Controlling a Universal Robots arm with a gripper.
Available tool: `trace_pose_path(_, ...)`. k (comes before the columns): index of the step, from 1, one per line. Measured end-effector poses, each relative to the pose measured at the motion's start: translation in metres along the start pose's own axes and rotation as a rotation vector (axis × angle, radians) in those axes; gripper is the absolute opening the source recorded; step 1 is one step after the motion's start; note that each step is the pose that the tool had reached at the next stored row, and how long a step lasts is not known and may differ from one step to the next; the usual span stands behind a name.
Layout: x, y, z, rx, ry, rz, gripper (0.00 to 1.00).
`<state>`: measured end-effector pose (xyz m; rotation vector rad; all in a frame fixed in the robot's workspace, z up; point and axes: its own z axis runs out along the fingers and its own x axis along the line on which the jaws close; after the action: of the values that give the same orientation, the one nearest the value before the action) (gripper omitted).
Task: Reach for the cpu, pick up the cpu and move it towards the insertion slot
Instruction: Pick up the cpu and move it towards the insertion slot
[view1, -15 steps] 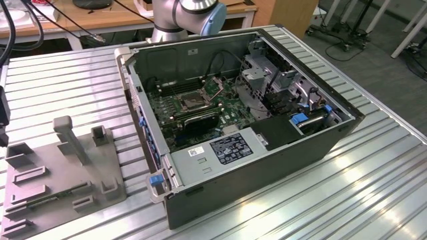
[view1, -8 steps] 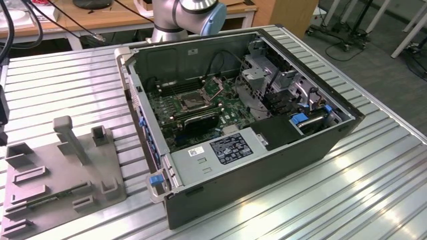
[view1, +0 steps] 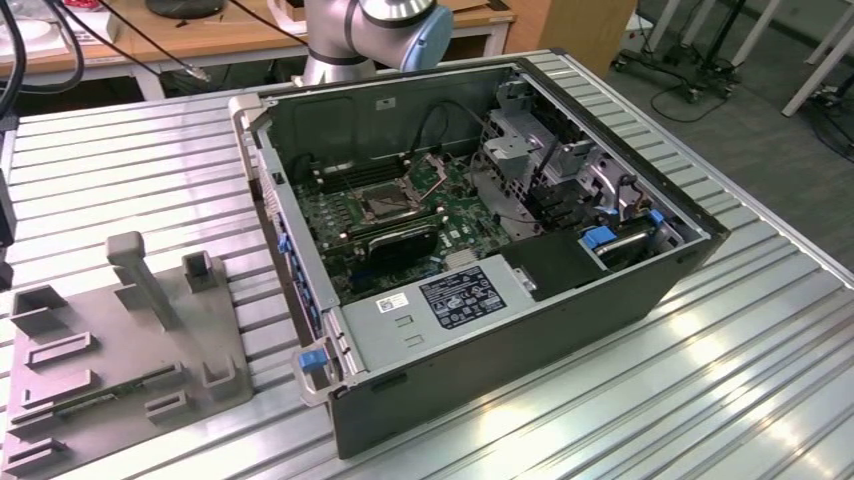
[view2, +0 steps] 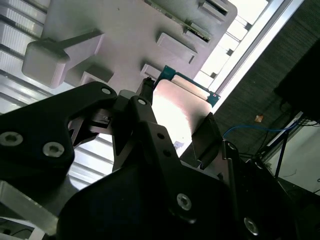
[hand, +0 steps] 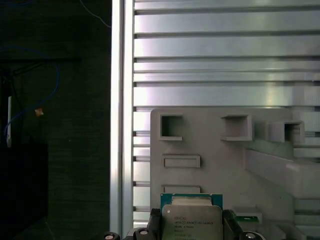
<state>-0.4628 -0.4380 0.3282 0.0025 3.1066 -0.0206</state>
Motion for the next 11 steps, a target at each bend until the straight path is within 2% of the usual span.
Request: trace_pose_path(11,-0.0002,-0.0001,-0.0065,-0.0001,-0.0009,0.000,0.55)
